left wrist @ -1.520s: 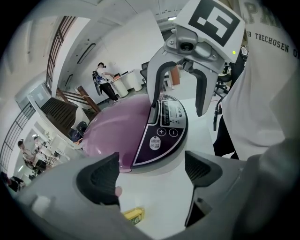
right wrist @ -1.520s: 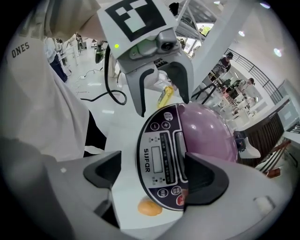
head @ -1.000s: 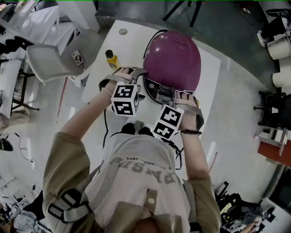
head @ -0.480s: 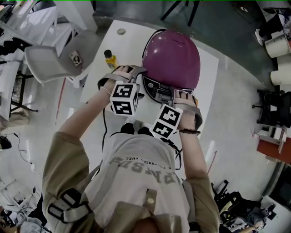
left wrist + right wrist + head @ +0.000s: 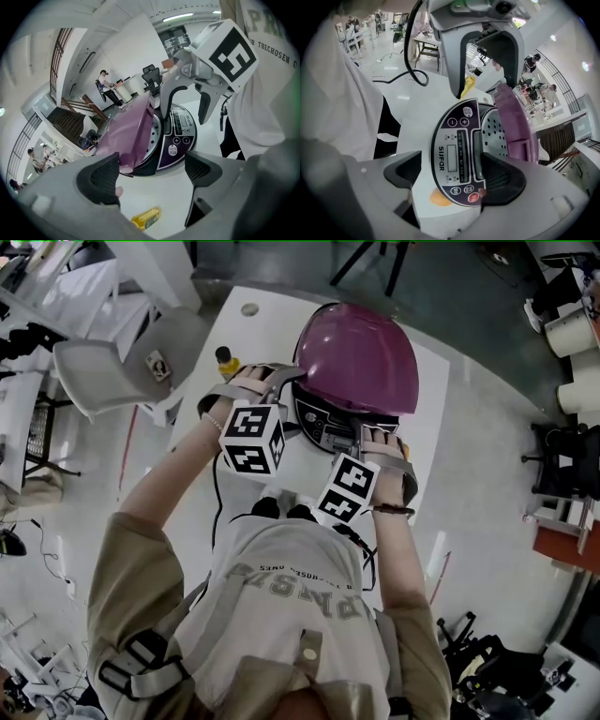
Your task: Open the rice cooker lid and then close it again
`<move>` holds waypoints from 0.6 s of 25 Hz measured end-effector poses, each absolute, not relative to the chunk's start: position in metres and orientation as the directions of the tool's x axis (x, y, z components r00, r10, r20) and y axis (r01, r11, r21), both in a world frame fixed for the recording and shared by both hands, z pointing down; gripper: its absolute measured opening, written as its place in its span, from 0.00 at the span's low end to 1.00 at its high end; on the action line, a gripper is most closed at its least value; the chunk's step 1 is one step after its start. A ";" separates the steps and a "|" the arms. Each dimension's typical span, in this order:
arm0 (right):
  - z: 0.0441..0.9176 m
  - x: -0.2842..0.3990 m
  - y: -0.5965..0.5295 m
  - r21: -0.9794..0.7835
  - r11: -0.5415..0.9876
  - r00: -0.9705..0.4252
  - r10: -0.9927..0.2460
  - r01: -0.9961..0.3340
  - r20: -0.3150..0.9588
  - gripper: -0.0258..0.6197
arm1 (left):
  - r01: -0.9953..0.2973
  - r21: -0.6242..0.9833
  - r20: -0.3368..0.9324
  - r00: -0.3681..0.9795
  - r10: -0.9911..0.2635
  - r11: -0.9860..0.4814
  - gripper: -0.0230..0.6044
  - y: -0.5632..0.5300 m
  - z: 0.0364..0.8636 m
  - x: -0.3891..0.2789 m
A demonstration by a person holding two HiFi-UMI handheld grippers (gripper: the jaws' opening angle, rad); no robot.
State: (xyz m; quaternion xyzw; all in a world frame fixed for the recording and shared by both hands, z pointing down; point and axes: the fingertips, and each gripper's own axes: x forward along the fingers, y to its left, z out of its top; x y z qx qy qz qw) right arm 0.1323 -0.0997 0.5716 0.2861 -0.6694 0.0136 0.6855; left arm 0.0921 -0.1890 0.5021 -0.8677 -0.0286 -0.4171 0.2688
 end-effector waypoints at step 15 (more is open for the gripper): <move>0.563 0.122 -0.105 0.353 0.793 -0.035 -0.424 -0.496 0.905 0.65 | 0.206 -0.513 0.675 0.697 -0.242 -0.833 0.75 -0.221 0.449 0.107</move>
